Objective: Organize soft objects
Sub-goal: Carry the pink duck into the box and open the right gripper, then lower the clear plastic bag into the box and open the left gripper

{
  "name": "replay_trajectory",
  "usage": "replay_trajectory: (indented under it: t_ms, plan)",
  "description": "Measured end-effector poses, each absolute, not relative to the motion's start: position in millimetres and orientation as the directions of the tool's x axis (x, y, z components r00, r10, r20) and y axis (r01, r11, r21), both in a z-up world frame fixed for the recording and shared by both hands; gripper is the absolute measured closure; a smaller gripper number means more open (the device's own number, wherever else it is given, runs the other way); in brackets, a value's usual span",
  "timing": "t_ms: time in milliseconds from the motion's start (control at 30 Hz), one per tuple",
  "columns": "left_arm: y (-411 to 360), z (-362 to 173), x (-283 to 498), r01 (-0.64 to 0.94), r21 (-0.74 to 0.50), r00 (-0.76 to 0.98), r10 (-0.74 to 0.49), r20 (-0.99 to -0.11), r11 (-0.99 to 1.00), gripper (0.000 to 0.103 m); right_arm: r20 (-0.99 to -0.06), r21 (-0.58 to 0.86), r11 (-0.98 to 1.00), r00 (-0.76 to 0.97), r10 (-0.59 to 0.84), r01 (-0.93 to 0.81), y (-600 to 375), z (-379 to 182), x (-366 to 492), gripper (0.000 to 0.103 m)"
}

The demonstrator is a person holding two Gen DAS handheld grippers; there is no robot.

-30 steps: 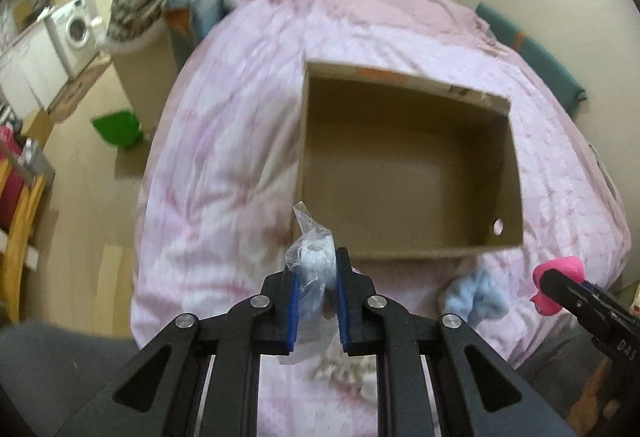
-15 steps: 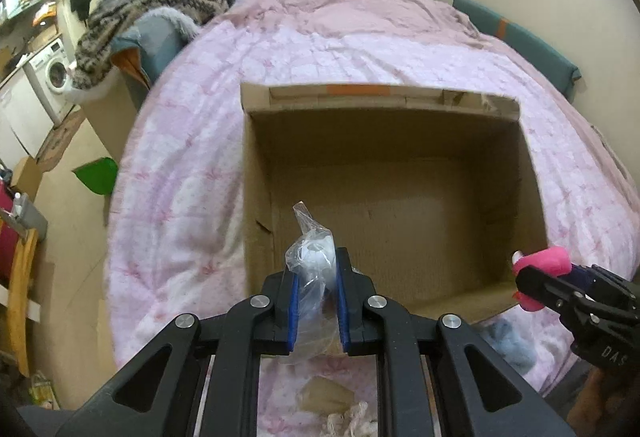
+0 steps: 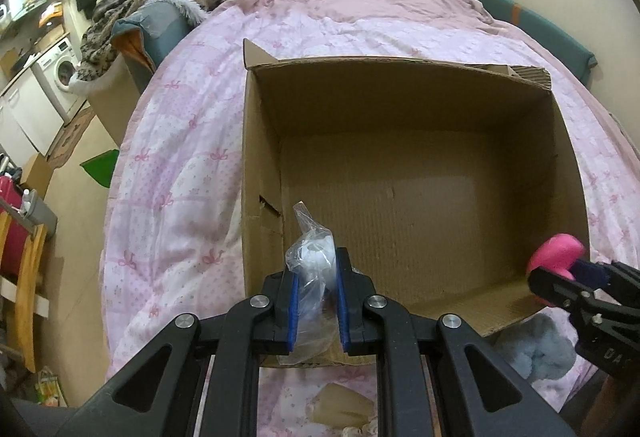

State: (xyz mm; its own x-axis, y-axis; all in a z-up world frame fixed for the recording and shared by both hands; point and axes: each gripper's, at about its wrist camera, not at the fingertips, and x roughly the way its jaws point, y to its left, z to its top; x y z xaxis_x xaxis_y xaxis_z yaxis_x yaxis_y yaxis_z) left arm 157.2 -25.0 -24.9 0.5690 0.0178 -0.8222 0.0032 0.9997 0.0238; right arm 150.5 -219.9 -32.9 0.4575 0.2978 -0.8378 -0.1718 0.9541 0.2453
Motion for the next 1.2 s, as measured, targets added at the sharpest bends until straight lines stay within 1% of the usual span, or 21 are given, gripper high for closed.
replay_trajectory:
  t_ms: [400, 600, 633, 667, 733, 800, 833, 867, 933, 1000, 1033, 1067, 1100, 1133, 1200]
  plan:
    - [-32.5, -30.0, 154.5, 0.03, 0.03, 0.565, 0.008, -0.825, 0.999, 0.089, -0.842, 0.258, 0.948, 0.439, 0.314, -0.185, -215.5, -36.6, 150.4, 0.055]
    - [-29.5, -30.2, 154.8, 0.018, 0.02, 0.564, 0.007, -0.826, 1.0, 0.089, -0.822, 0.291, 0.938, 0.453, 0.346, -0.189, -218.8, -33.3, 147.5, 0.054]
    - [-29.5, -29.9, 155.0, 0.019, 0.018, 0.562, 0.004, -0.827, 1.0, 0.089, -0.819, 0.296, 0.937, 0.455, 0.349, -0.185, -219.8, -33.0, 147.2, 0.054]
    - [-29.6, -29.8, 155.1, 0.02, 0.014, 0.561, 0.0, -0.828, 1.0, 0.088, -0.818, 0.297, 0.938, 0.458, 0.347, -0.18, -220.8, -32.8, 147.1, 0.048]
    - [-30.9, -28.1, 154.6, 0.03, 0.009, 0.565, -0.01, -0.825, 1.0, 0.088, -0.815, 0.302, 0.938, 0.465, 0.346, -0.168, -223.7, -32.3, 147.0, 0.042]
    - [-32.6, -26.7, 153.4, 0.038, 0.014, 0.573, -0.01, -0.82, 0.999, 0.087, -0.81, 0.309, 0.937, 0.473, 0.348, -0.161, -225.9, -30.6, 147.2, 0.041]
    - [-33.1, -26.2, 152.8, 0.039, 0.016, 0.576, -0.01, -0.818, 0.999, 0.085, -0.808, 0.311, 0.937, 0.476, 0.348, -0.157, -227.1, -29.9, 147.3, 0.035]
    - [-32.8, -25.4, 152.5, 0.036, 0.015, 0.58, -0.009, -0.815, 0.999, 0.083, -0.805, 0.314, 0.937, 0.481, 0.348, -0.153, -228.3, -29.2, 147.0, 0.033]
    - [-32.2, -25.1, 152.5, 0.029, 0.019, 0.582, -0.002, -0.813, 0.999, 0.078, -0.803, 0.315, 0.938, 0.485, 0.346, -0.147, -229.1, -28.1, 147.5, 0.032]
    - [-31.6, -24.6, 152.5, 0.021, 0.024, 0.583, 0.007, -0.812, 0.999, 0.07, -0.802, 0.317, 0.938, 0.489, 0.344, -0.142, -230.3, -27.6, 147.8, 0.028]
    - [-31.3, -24.3, 152.3, 0.018, 0.024, 0.583, 0.009, -0.812, 1.0, 0.058, -0.799, 0.319, 0.937, 0.492, 0.346, -0.14, -230.8, -27.3, 147.8, 0.026]
    - [-30.3, -23.4, 152.0, 0.015, 0.017, 0.585, 0.005, -0.811, 1.0, 0.043, -0.798, 0.319, 0.937, 0.494, 0.346, -0.14, -231.1, -26.7, 147.8, 0.024]
    - [-29.8, -22.3, 151.6, 0.015, 0.009, 0.589, -0.001, -0.808, 1.0, 0.038, -0.796, 0.32, 0.937, 0.497, 0.346, -0.14, -231.0, -26.0, 147.8, 0.023]
    - [-28.9, -20.6, 150.7, 0.014, -0.001, 0.595, -0.009, -0.804, 1.0, 0.033, -0.793, 0.324, 0.936, 0.499, 0.349, -0.14, -231.1, -25.3, 148.3, 0.02]
    - [-28.2, -17.8, 149.8, 0.012, -0.008, 0.602, -0.014, -0.798, 1.0, 0.032, -0.786, 0.332, 0.933, 0.506, 0.355, -0.139, -231.8, -23.9, 148.1, 0.012]
